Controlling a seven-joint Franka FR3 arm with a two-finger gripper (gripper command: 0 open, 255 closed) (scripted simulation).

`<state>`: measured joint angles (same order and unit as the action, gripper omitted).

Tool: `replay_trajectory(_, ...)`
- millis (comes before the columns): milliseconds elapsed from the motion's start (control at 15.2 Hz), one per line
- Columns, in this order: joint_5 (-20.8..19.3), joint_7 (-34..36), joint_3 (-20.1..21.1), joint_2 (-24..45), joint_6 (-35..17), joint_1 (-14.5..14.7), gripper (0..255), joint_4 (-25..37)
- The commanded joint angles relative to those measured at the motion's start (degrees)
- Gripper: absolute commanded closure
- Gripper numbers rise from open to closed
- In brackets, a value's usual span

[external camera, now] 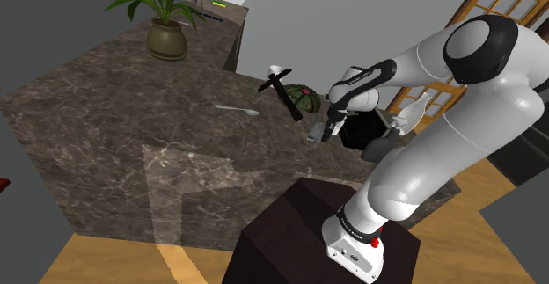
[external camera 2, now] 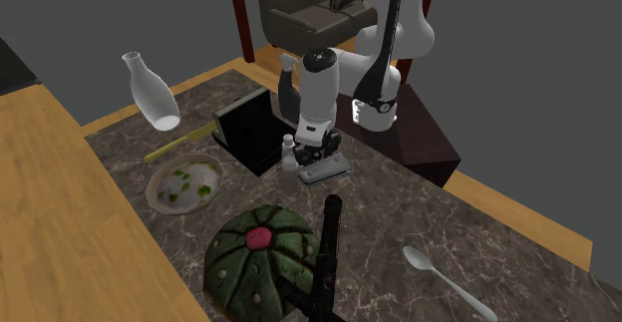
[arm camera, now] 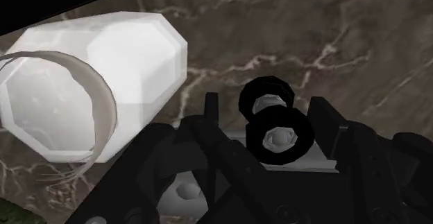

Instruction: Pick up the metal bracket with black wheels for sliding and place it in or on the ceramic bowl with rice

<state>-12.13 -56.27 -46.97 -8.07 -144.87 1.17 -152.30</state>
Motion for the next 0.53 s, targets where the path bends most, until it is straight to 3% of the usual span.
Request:
replay_trajectory(0,0.00,0.01,-0.01,0.03,0.02,-0.01,255,-0.07)
replay_trajectory(462,0.11,0.19,0.11,0.12,-0.10,0.13,255,-0.14)
